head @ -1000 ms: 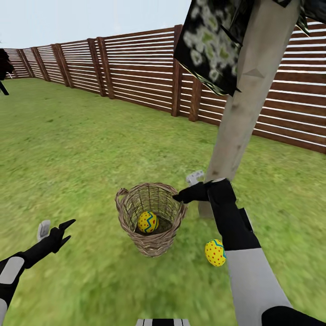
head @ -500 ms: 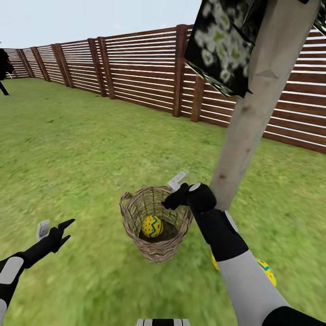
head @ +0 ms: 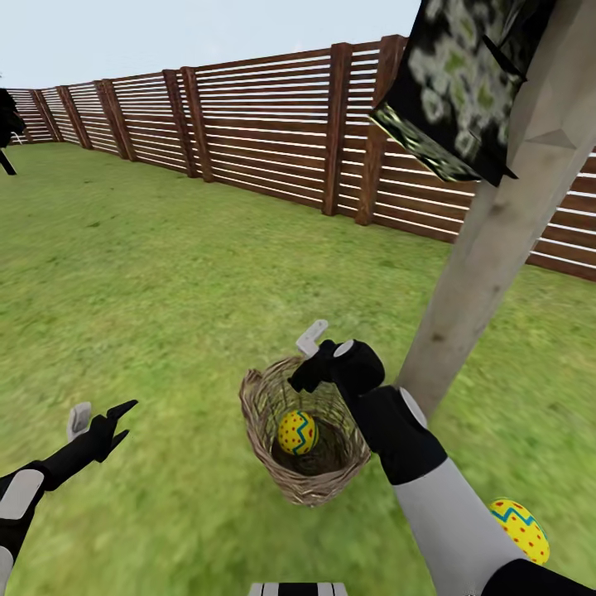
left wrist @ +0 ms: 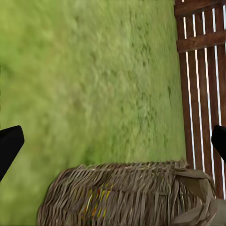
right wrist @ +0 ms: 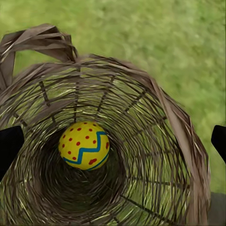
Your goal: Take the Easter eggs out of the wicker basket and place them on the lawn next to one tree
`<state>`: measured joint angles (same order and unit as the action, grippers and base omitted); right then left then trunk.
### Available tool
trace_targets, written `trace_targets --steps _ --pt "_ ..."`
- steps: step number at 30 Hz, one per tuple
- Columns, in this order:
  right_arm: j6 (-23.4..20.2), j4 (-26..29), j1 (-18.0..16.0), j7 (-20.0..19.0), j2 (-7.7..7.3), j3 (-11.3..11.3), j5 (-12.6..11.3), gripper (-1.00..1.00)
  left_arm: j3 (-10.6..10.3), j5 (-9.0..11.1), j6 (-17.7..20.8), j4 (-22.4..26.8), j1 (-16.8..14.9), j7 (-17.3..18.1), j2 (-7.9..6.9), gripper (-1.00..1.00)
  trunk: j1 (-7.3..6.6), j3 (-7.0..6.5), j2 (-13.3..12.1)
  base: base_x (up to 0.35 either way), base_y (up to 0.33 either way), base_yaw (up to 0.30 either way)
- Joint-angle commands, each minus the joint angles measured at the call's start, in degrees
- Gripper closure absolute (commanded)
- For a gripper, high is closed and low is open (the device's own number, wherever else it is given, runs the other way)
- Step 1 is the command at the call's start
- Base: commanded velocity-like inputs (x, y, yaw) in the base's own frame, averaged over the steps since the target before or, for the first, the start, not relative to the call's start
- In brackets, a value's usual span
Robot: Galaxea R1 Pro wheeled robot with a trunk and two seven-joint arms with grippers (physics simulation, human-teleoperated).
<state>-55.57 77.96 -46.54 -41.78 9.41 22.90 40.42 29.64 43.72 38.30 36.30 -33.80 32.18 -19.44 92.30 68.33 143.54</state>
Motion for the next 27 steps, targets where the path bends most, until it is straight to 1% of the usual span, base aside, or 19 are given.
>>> trace_targets --steps 1,3,6,7,8,10,14,17,20,24,27 --pt "-0.2 -0.4 0.0 -0.6 -0.03 0.0 0.6 -1.00 0.2 0.1 0.4 0.0 0.0 0.1 0.01 -1.00 -0.01 0.05 0.0 0.029 0.039 0.000" --pt "-0.3 -1.3 0.0 -0.6 -0.04 0.6 0.7 -1.00 0.2 0.1 0.4 0.0 0.0 0.2 0.01 -1.00 -0.01 0.05 0.0 0.015 0.021 0.000" --pt "-0.3 -3.0 0.0 -0.6 -0.07 2.6 0.7 -1.00 0.2 0.1 0.4 0.1 0.0 0.4 0.01 -1.00 -0.01 0.05 0.0 0.005 0.007 0.000" --pt "-0.2 -5.0 0.0 -1.0 -0.15 3.8 0.8 -1.00 0.1 0.1 0.4 0.0 0.0 0.4 0.01 -1.00 -0.01 0.05 0.0 0.001 0.001 0.000" --pt "-0.2 -5.8 0.0 -1.4 -0.16 4.0 0.9 -1.00 0.1 0.1 0.4 0.0 0.0 0.4 0.01 -1.00 -0.01 0.05 0.0 0.000 0.000 0.000" --pt "-0.2 -7.9 0.0 -2.5 -0.18 4.4 1.1 -1.00 -0.1 0.1 0.4 0.0 0.0 0.4 0.01 -1.00 0.02 0.27 0.0 0.000 0.000 0.000" --pt "0.1 -9.8 0.0 -2.9 -0.22 4.6 1.3 -1.00 -0.2 0.0 0.4 0.1 0.0 0.4 0.08 -1.00 0.12 1.16 0.1 0.000 0.000 0.000" --pt "0.7 -12.6 -0.6 -3.0 -0.85 4.7 1.6 -1.00 -0.3 0.0 0.4 0.2 0.0 0.3 0.25 -1.00 0.20 1.82 0.1 0.000 0.000 0.000" --pt "2.5 -13.2 -0.7 -3.0 -1.04 5.7 3.0 -1.00 -0.3 0.0 0.4 0.2 0.0 0.3 0.33 -1.00 0.28 2.48 0.2 0.000 0.000 0.000" --pt "6.8 -13.6 -0.7 -3.1 -1.14 6.5 5.6 -1.00 -0.3 0.0 0.4 0.2 0.0 0.3 0.40 -1.00 0.38 3.37 0.2 0.000 0.000 0.000" --pt "8.0 -13.9 -0.8 -3.1 -1.15 6.6 6.0 -1.00 -0.3 0.0 0.4 0.2 0.0 0.3 0.44 -1.00 0.46 4.04 0.3 0.000 0.000 0.000"
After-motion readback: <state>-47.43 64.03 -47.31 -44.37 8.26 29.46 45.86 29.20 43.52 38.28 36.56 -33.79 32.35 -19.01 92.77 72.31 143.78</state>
